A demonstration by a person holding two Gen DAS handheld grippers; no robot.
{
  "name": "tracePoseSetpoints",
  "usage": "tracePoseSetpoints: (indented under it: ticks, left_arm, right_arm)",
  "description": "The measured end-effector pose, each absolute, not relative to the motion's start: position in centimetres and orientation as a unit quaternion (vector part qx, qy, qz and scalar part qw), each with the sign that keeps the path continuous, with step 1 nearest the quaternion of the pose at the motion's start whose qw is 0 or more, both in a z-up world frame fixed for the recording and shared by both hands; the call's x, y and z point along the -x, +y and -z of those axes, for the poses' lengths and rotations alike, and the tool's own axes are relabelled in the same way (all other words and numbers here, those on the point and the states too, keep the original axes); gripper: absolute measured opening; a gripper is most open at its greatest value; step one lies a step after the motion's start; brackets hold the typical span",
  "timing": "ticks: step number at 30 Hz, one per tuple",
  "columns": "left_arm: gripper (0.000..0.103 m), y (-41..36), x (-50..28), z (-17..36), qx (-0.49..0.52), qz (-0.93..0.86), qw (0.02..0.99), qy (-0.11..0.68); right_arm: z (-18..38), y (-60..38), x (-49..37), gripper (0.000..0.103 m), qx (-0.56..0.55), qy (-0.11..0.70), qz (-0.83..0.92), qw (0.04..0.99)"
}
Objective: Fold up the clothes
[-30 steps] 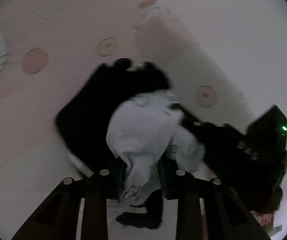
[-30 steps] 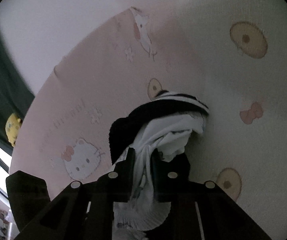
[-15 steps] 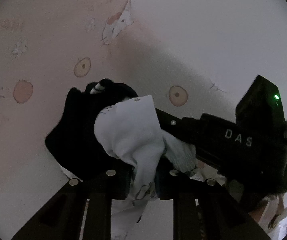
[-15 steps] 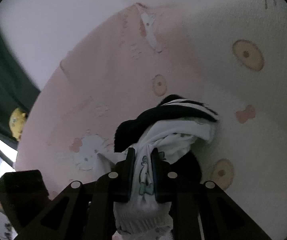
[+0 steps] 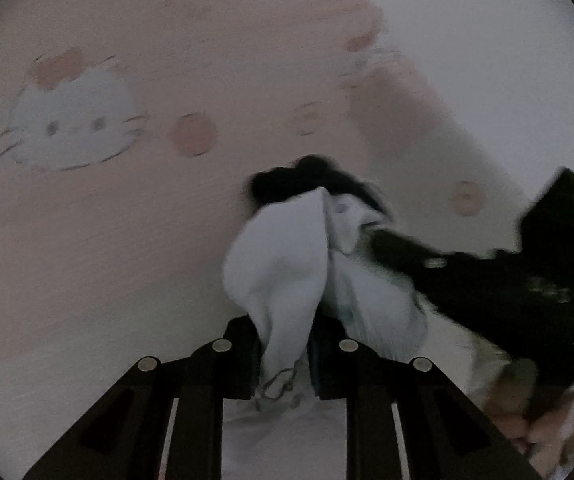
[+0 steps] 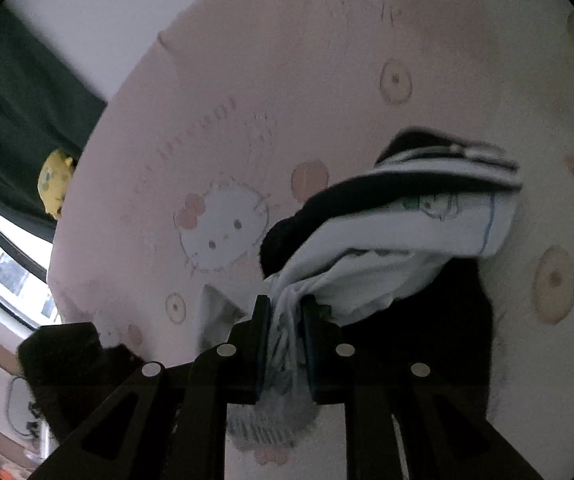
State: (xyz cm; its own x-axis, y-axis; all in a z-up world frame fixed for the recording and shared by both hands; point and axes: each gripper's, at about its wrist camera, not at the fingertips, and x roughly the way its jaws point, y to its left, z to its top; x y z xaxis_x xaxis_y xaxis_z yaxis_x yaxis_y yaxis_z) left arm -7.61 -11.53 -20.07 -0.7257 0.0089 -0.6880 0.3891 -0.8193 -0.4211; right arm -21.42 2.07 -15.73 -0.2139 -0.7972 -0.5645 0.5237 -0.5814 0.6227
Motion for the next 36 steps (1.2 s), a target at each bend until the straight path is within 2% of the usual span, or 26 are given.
tracePoseSetpoints:
  ticks: [2, 3, 4, 5, 6, 7, 9, 10, 15, 20, 29, 36]
  left_arm:
    - [0.016, -12.5, 7.3, 20.6, -0.359, 0.878, 0.114, 0.294]
    - [0.016, -12.6, 7.2, 20.6, -0.358, 0.878, 0.115, 0.297]
    - [0.016, -12.7, 7.1, 20.5, -0.357, 0.877, 0.116, 0.299]
    - [0.017, -12.9, 7.2, 20.3, -0.361, 0.875, 0.121, 0.299]
    - [0.023, -13.1, 7.4, 20.2, -0.368, 0.87, 0.127, 0.301]
    - [0.029, -13.2, 7.6, 20.1, -0.376, 0.866, 0.132, 0.304]
    - [0.068, -13.7, 7.5, 19.9, -0.377, 0.859, 0.139, 0.318]
    - [0.069, -13.6, 7.4, 19.7, -0.37, 0.86, 0.139, 0.323]
    - [0.07, -13.3, 7.7, 18.8, -0.358, 0.866, 0.133, 0.321]
    - [0.07, -11.9, 8.8, 19.7, -0.396, 0.868, 0.142, 0.263]
    - [0.07, -8.7, 11.9, 20.5, -0.434, 0.872, 0.125, 0.191]
    - [0.07, -7.1, 14.5, 21.8, -0.461, 0.864, 0.126, 0.157]
  right_arm:
    - [16.5, 1.4, 21.3, 0.015, -0.463, -0.149, 0.759, 0.432]
    - [16.8, 1.1, 21.3, 0.023, -0.467, -0.148, 0.757, 0.432]
    - [17.0, 1.3, 21.4, 0.041, -0.469, -0.152, 0.758, 0.428]
    - [16.9, 1.9, 21.7, 0.05, -0.469, -0.159, 0.76, 0.421]
    - [16.9, 2.4, 22.0, 0.062, -0.468, -0.165, 0.763, 0.414]
    - [16.8, 2.9, 22.3, 0.065, -0.468, -0.172, 0.766, 0.407]
    - [16.8, 4.0, 22.9, 0.065, -0.467, -0.186, 0.771, 0.392]
    - [16.7, 4.5, 23.2, 0.066, -0.466, -0.193, 0.773, 0.385]
    - [18.5, 6.0, 24.6, 0.067, -0.492, -0.201, 0.775, 0.342]
    - [20.9, 6.3, 26.0, 0.074, -0.517, -0.233, 0.758, 0.321]
    - [25.0, 5.5, 28.5, 0.074, -0.539, -0.296, 0.731, 0.297]
    - [25.5, 4.1, 29.3, 0.074, -0.529, -0.276, 0.749, 0.286]
